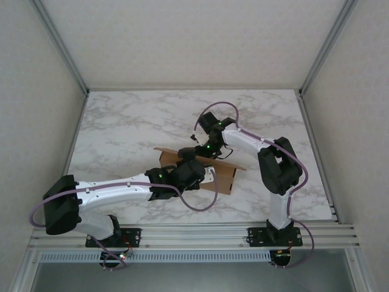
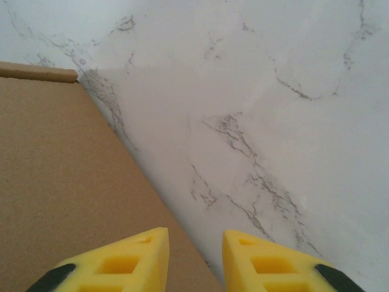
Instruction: Fold the paper box
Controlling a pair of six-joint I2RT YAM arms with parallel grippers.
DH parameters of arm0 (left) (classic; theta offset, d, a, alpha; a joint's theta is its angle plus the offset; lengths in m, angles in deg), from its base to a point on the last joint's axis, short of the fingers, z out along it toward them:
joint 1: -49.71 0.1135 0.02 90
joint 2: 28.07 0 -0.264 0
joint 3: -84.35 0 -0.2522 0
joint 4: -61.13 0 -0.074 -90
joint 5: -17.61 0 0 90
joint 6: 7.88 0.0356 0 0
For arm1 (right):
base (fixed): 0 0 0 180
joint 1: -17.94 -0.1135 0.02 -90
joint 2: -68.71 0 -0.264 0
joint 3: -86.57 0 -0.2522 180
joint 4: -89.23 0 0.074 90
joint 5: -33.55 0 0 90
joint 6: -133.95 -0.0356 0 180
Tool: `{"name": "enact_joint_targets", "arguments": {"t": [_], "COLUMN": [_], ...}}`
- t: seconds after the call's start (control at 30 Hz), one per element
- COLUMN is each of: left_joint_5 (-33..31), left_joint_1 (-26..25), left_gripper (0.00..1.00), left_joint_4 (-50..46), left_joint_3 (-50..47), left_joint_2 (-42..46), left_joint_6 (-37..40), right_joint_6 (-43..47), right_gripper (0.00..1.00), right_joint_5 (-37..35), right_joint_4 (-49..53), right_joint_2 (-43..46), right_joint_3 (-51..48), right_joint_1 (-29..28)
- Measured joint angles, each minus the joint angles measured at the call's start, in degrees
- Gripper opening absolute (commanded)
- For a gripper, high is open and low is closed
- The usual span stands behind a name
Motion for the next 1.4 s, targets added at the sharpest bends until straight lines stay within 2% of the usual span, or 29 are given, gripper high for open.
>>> {"name": "enact_joint_targets", "arguments": {"t": [0.4, 1.0, 1.23, 1.4], "left_joint_5": [-1.0, -1.0, -0.8, -1.2], "left_joint_1": [-0.5, -1.5, -1.6, -1.4], "left_gripper": [1.0, 1.0, 1.0, 1.0], "left_joint_4": [-0.9, -3.0, -4.3, -1.4], "left_joint_3": [1.1, 3.0, 4.8, 5.5], "left_joint_2": [0.9, 4.7, 11.0, 15.1], "left_joint_6": [-0.3, -1.8, -4.0, -7.7], "right_joint_6": [-0.1, -0.1, -0.1, -0.1], "right_gripper": [0.39, 0.45, 0.48, 0.49], "right_joint_5": [-1.7, -1.7, -2.2, -2.2], "right_joint_4": [-0.3, 0.1, 0.7, 0.7], "right_joint_2": [0.0, 0.1, 2.8, 4.7], "right_joint_3": [0.0, 0.9, 2.1, 2.2], "right_joint_1": [0.0, 0.0, 0.0, 0.0]}}
